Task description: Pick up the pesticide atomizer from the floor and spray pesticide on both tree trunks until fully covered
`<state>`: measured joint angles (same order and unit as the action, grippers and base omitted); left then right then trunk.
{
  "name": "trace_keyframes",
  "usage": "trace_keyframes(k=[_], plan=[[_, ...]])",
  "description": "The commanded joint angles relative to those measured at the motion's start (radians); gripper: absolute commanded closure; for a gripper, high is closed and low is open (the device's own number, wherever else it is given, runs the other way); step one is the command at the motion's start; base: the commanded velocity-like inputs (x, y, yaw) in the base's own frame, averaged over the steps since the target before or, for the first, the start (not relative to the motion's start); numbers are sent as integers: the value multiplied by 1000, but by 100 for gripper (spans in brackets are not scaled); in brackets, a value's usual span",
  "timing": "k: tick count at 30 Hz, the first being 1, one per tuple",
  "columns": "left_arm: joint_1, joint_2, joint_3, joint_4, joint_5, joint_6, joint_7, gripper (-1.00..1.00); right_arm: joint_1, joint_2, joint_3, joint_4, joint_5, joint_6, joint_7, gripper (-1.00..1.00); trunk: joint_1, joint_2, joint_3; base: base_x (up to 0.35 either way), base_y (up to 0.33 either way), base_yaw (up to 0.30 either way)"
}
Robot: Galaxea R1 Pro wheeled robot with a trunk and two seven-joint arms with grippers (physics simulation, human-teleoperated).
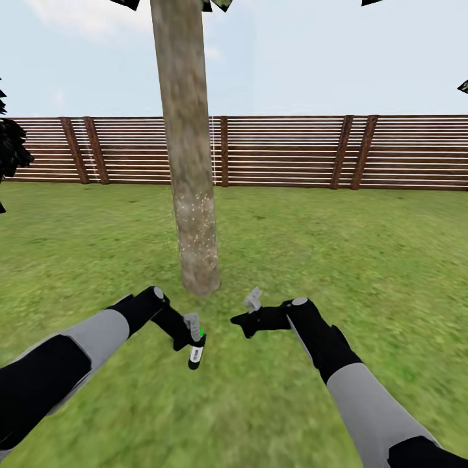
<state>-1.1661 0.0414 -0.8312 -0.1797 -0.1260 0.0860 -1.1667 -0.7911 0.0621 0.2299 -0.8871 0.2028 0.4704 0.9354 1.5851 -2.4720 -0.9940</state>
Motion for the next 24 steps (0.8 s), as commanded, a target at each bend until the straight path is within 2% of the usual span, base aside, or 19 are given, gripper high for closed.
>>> trace_keyframes(k=[1, 12, 24], plan=[[0, -6, 6, -3, -11, 9, -5, 100, 0, 1, 4, -2, 6, 5, 5, 100, 0, 0, -1, 0, 0, 0], [0, -79, 7, -4, -10, 9, -4, 100, 0, 1, 11, -3, 6, 5, 6, 100, 0, 0, -1, 0, 0, 0], [0, -83, 9, -40, -9, 14, -2, 100, 0, 1, 12, -3, 6, 6, 6, 100, 0, 0, -1, 0, 0, 0]])
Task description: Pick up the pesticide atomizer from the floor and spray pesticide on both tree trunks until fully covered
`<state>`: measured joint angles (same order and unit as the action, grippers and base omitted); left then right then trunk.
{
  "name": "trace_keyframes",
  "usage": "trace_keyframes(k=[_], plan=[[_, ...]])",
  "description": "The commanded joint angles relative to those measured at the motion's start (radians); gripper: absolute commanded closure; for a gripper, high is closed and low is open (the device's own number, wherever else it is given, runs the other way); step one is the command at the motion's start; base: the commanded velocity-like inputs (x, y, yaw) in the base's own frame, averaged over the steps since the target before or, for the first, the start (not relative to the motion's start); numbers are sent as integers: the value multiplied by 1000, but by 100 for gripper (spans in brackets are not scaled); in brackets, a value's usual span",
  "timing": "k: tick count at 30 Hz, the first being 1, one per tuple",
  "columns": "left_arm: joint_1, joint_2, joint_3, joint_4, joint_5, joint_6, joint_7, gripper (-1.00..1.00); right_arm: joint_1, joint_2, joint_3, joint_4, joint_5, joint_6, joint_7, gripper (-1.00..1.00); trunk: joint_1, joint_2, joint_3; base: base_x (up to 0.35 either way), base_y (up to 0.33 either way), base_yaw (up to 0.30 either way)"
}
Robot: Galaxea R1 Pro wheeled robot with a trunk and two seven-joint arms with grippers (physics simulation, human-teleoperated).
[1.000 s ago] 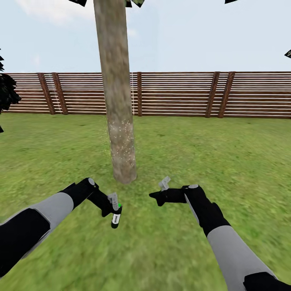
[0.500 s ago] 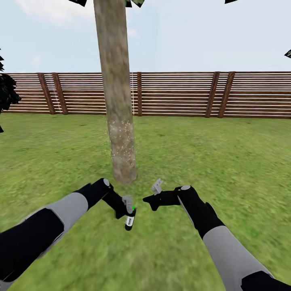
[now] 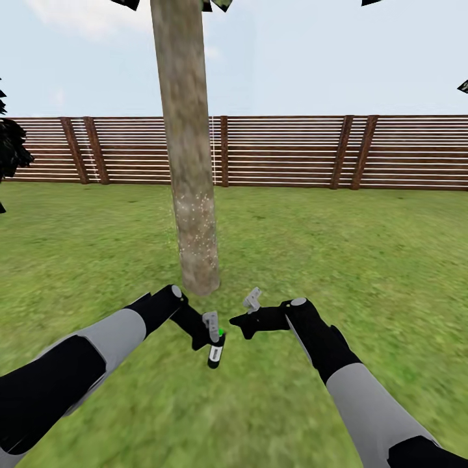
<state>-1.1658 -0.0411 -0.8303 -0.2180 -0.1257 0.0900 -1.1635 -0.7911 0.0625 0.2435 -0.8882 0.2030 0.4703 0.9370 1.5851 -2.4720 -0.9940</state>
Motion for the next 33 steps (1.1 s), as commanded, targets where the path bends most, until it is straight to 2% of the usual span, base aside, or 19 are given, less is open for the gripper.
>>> trace_keyframes(k=[1, 33], plan=[[0, 0, 9, -2, -9, 10, -5, 100, 0, 0, -1, -2, 6, 6, 5, 100, 0, 0, -1, 0, 0, 0], [0, 1, 11, -43, -8, 10, -5, 100, 0, -1, 0, -1, 6, 5, 6, 100, 0, 0, -1, 0, 0, 0]])
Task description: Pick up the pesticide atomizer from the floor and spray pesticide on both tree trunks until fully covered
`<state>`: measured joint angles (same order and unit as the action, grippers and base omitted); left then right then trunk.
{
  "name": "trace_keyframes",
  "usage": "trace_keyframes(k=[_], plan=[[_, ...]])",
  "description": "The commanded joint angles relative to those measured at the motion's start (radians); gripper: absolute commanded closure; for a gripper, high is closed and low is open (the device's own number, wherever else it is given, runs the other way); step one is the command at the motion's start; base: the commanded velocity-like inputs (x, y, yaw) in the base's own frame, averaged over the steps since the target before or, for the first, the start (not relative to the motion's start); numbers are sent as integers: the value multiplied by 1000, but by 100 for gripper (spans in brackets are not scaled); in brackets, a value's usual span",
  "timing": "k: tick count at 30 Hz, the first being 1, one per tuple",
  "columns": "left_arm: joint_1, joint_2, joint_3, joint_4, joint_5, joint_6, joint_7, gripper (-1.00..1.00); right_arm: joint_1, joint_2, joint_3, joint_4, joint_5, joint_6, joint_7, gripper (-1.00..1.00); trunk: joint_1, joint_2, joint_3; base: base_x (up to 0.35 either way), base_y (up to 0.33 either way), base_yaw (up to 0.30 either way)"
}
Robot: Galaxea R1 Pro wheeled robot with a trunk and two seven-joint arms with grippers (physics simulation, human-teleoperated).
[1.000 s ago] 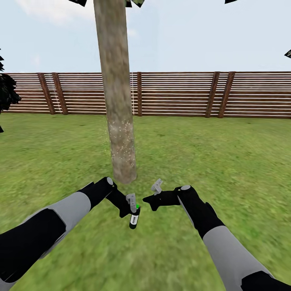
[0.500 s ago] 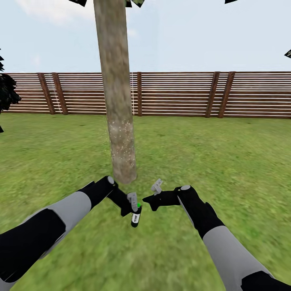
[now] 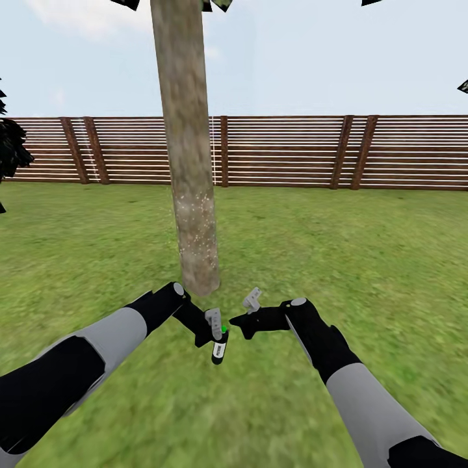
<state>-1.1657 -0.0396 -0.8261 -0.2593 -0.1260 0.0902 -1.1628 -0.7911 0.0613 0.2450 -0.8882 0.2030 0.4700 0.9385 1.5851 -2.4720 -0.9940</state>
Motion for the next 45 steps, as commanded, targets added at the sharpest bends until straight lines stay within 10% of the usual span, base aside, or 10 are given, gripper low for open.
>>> trace_keyframes(k=[1, 45], plan=[[0, 0, 7, -1, -8, 10, -6, 100, 0, 0, -1, -1, 6, 6, 5, 100, 0, 0, -1, 0, 0, 0], [-2, 1, 10, -26, -5, 9, -6, 100, 0, 0, 0, -1, 6, 6, 5, 100, 0, 0, -1, 0, 0, 0]])
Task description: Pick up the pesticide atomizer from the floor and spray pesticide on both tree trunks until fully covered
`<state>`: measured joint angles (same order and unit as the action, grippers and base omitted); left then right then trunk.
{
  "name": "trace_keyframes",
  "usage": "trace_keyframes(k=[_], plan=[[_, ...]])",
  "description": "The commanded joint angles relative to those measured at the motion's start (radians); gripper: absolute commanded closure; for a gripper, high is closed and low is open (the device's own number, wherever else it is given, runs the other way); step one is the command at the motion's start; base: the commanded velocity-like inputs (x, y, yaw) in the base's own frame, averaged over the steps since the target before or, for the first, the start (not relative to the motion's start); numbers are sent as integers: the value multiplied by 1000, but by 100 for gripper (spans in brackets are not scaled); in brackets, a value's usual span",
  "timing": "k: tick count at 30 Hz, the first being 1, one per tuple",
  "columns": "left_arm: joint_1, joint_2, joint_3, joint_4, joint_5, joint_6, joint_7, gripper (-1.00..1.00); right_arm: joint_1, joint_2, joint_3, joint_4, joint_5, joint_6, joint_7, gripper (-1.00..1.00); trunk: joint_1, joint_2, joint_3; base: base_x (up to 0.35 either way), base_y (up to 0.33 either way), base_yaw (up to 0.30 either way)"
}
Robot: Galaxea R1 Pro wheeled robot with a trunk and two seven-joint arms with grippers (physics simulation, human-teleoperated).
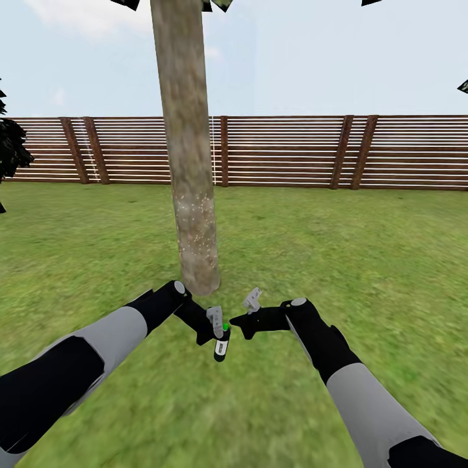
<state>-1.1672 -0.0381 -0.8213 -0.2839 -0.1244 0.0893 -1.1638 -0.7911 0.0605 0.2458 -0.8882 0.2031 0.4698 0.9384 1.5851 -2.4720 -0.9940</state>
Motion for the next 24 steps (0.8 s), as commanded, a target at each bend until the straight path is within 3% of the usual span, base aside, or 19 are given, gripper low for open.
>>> trace_keyframes(k=[1, 24], plan=[[0, -1, 5, -1, -6, 9, -5, 100, 0, 0, -1, -1, 6, 6, 5, 100, 0, 0, -1, 0, 0, 0], [0, 3, 6, -35, -4, 10, -5, 100, 0, -1, 0, -2, 7, 6, 5, 100, 0, 0, -1, 0, 0, 0]])
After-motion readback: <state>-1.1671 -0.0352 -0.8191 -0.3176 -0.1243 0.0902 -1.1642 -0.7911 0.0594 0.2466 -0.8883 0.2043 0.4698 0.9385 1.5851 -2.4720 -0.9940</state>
